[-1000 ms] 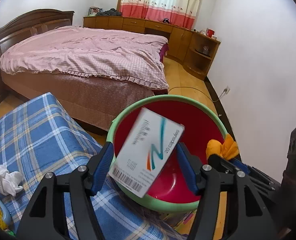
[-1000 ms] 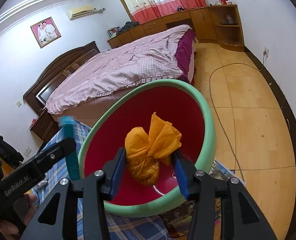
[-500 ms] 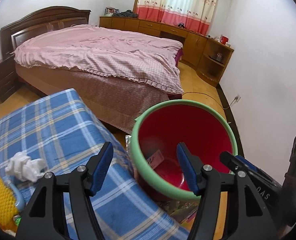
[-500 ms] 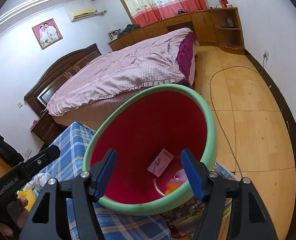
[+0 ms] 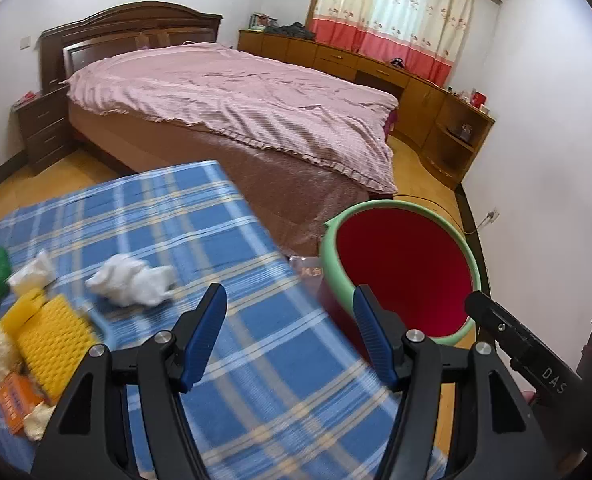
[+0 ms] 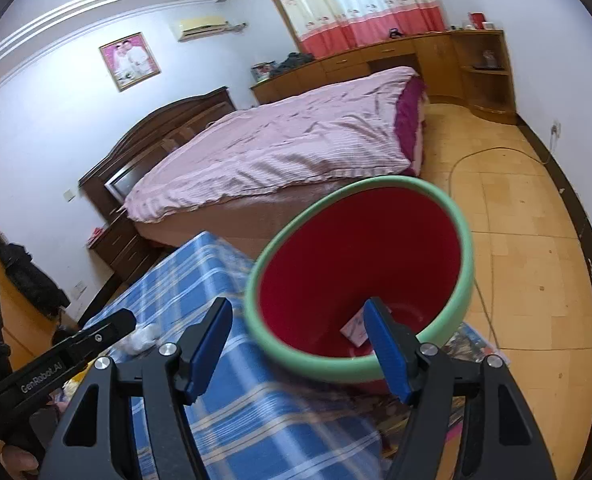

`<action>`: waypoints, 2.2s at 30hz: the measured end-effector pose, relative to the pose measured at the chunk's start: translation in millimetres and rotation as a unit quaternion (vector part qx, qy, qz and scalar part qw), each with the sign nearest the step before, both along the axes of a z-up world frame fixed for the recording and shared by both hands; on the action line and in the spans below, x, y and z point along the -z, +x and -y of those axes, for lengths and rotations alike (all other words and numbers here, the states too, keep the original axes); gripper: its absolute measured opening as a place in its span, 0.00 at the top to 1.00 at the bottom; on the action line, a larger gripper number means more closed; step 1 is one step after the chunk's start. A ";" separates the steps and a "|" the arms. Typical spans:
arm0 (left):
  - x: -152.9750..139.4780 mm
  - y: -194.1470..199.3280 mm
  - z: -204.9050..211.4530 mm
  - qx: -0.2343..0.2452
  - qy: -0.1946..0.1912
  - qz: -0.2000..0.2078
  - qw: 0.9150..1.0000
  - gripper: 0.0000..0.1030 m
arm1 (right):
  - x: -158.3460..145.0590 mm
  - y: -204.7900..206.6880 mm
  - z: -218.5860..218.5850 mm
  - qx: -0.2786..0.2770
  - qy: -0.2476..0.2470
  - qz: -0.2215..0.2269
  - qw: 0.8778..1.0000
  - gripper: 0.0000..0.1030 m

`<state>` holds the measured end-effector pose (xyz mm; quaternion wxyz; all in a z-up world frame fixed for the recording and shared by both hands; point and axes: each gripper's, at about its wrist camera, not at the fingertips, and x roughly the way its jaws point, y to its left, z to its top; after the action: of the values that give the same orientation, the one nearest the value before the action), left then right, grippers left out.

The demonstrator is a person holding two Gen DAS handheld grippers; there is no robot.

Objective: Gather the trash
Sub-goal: 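Move both open tools back over the table items, then grasp the crumpled cream paper with the left tool while the right tool grasps the white cloth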

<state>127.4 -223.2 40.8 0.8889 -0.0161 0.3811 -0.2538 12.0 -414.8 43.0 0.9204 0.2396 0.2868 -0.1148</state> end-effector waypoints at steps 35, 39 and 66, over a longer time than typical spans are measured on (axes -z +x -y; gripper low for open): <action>34.4 -22.3 -236.3 -0.209 0.047 -0.028 0.976 0.36 | 10.0 18.6 -167.9 -0.158 -0.017 -0.049 0.986 0.29; 43.3 -6.0 -235.2 -0.190 0.045 -0.034 0.980 0.36 | 17.9 24.4 -170.3 -0.159 -0.015 -0.065 0.985 0.29; 90.8 44.4 -252.3 -0.226 0.025 -0.102 0.968 0.36 | 33.7 99.4 -190.5 -0.210 -0.041 -0.098 0.972 0.29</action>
<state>171.8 29.1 -50.0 0.8798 -0.1054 0.4623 -0.0335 111.5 -224.3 9.3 0.9005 0.1235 0.4143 0.0465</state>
